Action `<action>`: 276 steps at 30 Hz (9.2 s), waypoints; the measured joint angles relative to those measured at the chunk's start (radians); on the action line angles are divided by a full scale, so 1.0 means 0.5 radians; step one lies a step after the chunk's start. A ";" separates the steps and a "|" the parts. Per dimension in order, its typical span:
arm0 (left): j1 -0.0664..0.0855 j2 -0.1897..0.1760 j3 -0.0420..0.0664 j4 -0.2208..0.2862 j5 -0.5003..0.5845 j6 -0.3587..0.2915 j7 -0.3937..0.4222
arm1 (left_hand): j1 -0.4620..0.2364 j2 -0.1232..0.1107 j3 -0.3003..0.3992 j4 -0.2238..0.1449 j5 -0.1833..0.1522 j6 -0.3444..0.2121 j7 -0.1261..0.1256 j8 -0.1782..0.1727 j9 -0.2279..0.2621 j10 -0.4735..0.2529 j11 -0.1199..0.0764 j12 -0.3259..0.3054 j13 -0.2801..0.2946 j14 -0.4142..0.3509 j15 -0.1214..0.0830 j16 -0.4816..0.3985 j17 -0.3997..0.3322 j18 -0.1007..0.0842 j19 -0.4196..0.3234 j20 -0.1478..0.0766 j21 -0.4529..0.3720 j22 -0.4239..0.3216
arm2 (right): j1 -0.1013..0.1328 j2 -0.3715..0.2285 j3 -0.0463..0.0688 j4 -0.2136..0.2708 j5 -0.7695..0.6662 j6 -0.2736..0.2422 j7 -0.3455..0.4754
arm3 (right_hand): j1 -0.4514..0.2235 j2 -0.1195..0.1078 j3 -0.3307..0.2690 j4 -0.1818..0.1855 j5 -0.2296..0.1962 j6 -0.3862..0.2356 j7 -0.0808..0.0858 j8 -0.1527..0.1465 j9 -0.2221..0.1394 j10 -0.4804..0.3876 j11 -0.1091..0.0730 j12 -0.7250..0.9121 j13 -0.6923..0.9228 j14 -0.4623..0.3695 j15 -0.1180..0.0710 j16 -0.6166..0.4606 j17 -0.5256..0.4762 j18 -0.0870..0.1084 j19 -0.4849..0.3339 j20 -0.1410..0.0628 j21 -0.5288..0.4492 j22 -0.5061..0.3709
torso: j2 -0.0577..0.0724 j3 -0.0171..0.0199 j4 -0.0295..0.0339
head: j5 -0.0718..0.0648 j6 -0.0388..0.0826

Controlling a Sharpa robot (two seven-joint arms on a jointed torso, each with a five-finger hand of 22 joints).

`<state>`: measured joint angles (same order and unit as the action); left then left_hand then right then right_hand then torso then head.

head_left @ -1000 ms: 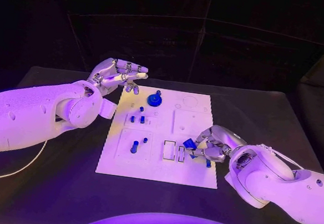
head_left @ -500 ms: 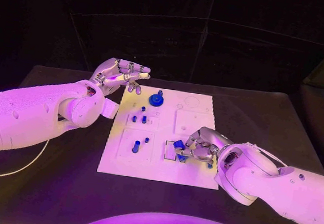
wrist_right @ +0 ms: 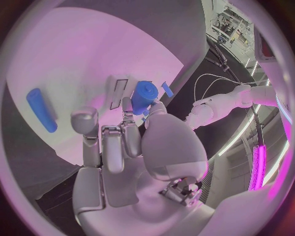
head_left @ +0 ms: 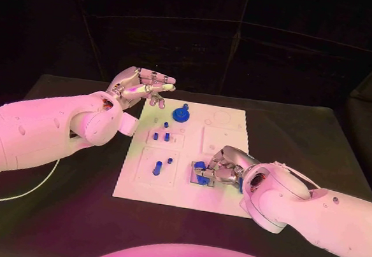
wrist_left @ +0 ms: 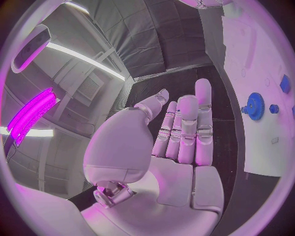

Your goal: Assemble the parts on the task board

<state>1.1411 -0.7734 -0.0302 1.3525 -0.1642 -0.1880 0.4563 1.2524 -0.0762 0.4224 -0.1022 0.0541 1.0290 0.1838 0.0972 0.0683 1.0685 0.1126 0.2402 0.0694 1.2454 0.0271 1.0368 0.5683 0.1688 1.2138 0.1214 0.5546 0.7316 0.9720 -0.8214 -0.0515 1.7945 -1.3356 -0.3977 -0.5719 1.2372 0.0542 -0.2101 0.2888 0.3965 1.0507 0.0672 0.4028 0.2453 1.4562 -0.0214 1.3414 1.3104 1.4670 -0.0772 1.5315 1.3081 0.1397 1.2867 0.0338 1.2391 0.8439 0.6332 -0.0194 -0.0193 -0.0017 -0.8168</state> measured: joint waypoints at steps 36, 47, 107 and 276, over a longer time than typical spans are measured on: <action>0.000 0.003 0.000 -0.002 0.000 0.008 -0.007 | 0.000 0.000 -0.006 0.006 0.000 0.000 0.000 0.000 0.000 0.000 0.000 0.000 0.000 -0.008 -0.008 0.000 -0.005 0.000 0.000 0.000 0.000 -0.003 | -0.004 -0.081 -0.004 0.092 -0.068 -0.029 0.097 | -0.017 -0.130 0.162 -0.206 -0.602 0.019 -0.027 0.000 0.171 0.003 -0.004 -0.058 -0.004 -0.007 -0.007 0.000 -0.001 0.000 0.000 -0.015 -0.016 -0.017 | -0.002 0.0012 -0.005 | -0.001 0.007; 0.000 0.007 0.000 -0.003 0.000 0.012 -0.010 | 0.000 0.000 -0.006 0.006 0.000 0.000 0.000 0.000 0.000 0.000 0.000 0.000 0.000 -0.007 -0.007 0.000 -0.005 0.000 0.000 0.000 0.000 -0.002 | -0.001 -0.031 -0.001 0.028 -0.075 0.011 0.094 | 0.063 -0.092 0.167 -0.277 -0.572 0.027 -0.035 0.000 0.189 0.003 -0.004 -0.057 0.000 -0.007 -0.007 0.000 -0.001 0.000 0.000 -0.015 -0.016 -0.013 | -0.002 0.0000 0.001 | -0.008 0.003; 0.000 -0.022 -0.003 0.014 0.000 0.030 -0.033 | 0.009 0.009 -0.005 0.006 0.000 0.000 0.000 0.000 0.000 0.000 0.000 0.000 0.000 -0.014 0.000 -0.007 -0.021 0.000 0.000 0.000 0.000 -0.006 | -0.002 -0.627 -0.004 0.145 0.024 -0.016 0.285 | 0.055 -0.014 -0.042 -0.327 -0.398 -0.039 0.026 -0.219 0.133 -0.015 0.036 -0.147 0.144 -0.001 0.015 -0.012 -0.002 0.000 -0.029 0.014 -0.048 -0.058 | -0.005 -0.0012 -0.020 | -0.077 0.005; -0.002 -0.019 -0.006 0.013 0.000 0.061 -0.056 | 0.009 0.009 -0.017 0.006 0.000 0.000 0.000 0.008 0.000 -0.015 0.000 0.007 0.000 -0.022 -0.007 -0.015 -0.036 0.000 0.000 0.000 -0.009 -0.017 | -0.051 -0.100 -0.004 -0.072 0.087 -0.002 0.070 | 0.034 -0.105 0.224 -0.329 -0.515 0.192 -0.040 -0.349 0.326 0.014 -0.014 -0.103 0.002 0.003 -0.017 0.000 -0.001 0.000 0.011 -0.018 -0.033 0.033 | -0.004 -0.0046 -0.013 | -0.056 -0.005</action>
<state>1.1399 -0.7828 -0.0332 1.3591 -0.1641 -0.1577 0.4281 1.2569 -0.0717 0.4140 -0.0992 0.0541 1.0290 0.1837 0.1010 0.0683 1.0611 0.1125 0.2440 0.0694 1.2346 0.0235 1.0292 0.5504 0.1688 1.2138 0.1214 0.5501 0.7231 0.9467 -0.8713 -0.0535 1.7585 -1.2923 -0.3986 -0.5371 1.2540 0.0017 -0.0981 0.1244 0.1391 1.1466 0.0470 0.2284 0.4085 1.4630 -0.0285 1.2900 1.3114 1.4686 -0.0860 1.5314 1.3076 0.1398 1.2922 0.0249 1.2227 0.8602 0.6313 -0.0217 -0.0257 -0.0296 -0.8192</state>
